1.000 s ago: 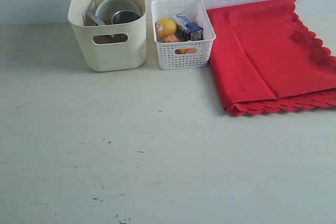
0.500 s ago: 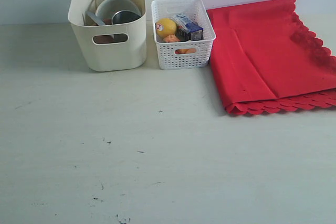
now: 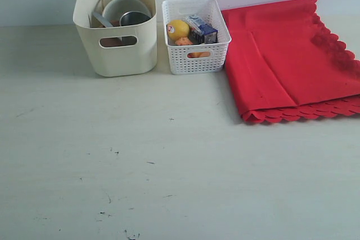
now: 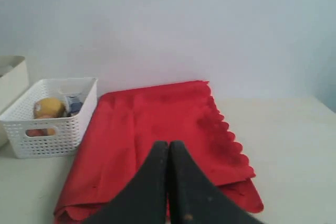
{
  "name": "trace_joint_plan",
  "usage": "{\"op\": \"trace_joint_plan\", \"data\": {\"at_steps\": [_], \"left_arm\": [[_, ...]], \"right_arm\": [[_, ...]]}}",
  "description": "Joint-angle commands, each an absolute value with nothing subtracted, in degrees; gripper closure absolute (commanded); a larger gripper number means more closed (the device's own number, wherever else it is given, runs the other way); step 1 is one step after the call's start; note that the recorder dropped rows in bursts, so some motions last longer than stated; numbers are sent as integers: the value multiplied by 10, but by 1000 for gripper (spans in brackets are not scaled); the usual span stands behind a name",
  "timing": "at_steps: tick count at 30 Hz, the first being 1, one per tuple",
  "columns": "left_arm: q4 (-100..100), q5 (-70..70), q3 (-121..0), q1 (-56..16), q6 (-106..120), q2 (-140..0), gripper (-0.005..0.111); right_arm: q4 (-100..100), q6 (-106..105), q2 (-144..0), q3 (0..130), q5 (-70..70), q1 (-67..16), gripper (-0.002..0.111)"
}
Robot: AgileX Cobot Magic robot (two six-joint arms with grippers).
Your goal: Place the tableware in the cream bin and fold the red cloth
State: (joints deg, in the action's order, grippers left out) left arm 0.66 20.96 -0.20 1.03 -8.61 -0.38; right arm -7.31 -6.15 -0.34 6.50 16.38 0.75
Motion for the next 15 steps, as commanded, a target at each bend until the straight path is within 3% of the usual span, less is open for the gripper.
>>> {"op": "trace_joint_plan", "data": {"at_steps": [1,15], "left_arm": [[9,207,0,11,-85,0,99],[9,207,0,11,-85,0,99]], "right_arm": [[55,82,0,33,131,7,108],[55,67,0,0,151,7,108]]}}
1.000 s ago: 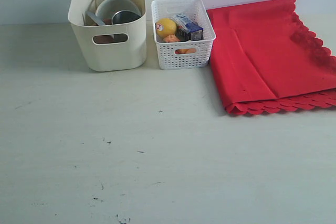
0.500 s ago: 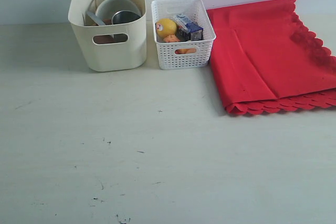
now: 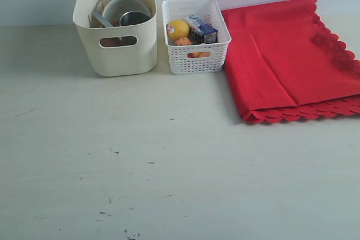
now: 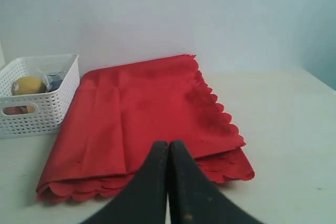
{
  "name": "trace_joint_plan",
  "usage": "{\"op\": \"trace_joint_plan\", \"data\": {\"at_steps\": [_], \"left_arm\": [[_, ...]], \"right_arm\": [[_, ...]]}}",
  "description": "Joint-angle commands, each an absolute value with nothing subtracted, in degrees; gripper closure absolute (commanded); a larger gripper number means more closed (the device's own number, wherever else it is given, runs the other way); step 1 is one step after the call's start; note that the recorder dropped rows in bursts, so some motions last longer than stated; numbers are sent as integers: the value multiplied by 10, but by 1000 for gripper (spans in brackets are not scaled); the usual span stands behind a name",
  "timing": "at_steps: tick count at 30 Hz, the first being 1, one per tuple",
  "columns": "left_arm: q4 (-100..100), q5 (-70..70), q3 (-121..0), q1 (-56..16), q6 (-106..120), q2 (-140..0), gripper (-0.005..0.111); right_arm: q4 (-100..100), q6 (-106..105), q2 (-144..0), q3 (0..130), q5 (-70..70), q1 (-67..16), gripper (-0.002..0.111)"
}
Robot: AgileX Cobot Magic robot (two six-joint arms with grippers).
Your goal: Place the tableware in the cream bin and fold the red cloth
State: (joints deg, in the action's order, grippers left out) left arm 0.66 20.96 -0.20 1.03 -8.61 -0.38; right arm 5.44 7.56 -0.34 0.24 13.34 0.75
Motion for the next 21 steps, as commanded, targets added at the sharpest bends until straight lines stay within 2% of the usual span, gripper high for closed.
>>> {"op": "trace_joint_plan", "data": {"at_steps": [1,21], "left_arm": [[9,207,0,11,-85,0,99],[9,207,0,11,-85,0,99]], "right_arm": [[53,67,0,0,158,7,108],[46,56,0,0,170,7,108]]}}
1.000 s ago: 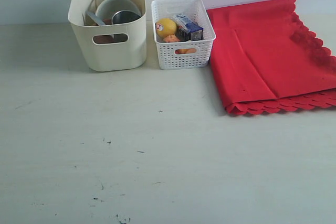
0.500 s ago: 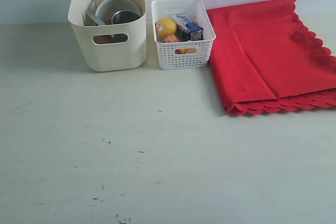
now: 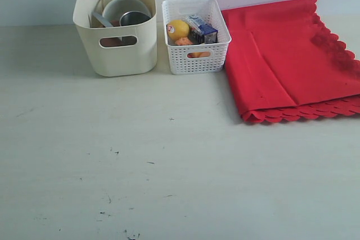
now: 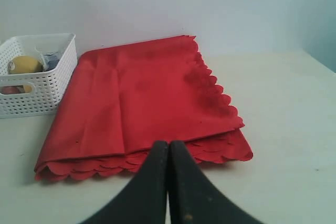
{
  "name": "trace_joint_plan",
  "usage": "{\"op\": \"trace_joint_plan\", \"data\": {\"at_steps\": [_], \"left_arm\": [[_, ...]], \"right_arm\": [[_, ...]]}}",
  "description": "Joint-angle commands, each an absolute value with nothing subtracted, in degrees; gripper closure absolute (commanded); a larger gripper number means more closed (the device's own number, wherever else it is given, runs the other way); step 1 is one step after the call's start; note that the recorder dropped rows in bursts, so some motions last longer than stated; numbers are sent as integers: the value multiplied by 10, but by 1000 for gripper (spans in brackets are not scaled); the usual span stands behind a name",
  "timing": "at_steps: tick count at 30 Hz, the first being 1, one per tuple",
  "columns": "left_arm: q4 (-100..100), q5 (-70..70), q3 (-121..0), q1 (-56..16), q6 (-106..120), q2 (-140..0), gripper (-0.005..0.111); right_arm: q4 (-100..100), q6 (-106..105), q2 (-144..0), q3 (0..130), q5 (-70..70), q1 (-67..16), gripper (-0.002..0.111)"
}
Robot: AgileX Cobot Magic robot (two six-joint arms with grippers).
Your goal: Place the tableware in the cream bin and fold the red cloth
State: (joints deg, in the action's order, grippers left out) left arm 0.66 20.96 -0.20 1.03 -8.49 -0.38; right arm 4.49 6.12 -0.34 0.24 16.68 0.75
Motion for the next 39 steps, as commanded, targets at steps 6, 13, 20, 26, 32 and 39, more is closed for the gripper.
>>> {"op": "trace_joint_plan", "data": {"at_steps": [6,13,20,26,32,39], "left_arm": [[9,207,0,11,-85,0,99],[9,207,0,11,-85,0,99],[9,207,0,11,-85,0,99],[9,207,0,11,-85,0,99],[9,207,0,11,-85,0,99],[9,207,0,11,-85,0,99]], "right_arm": [[46,56,0,0,172,3,108],[46,50,0,0,177,-43,108],[46,56,0,0,185,-43,108],[45,56,0,0,185,-43,108],[45,56,0,0,185,-43,108],[45,56,0,0,185,-43,108]]}}
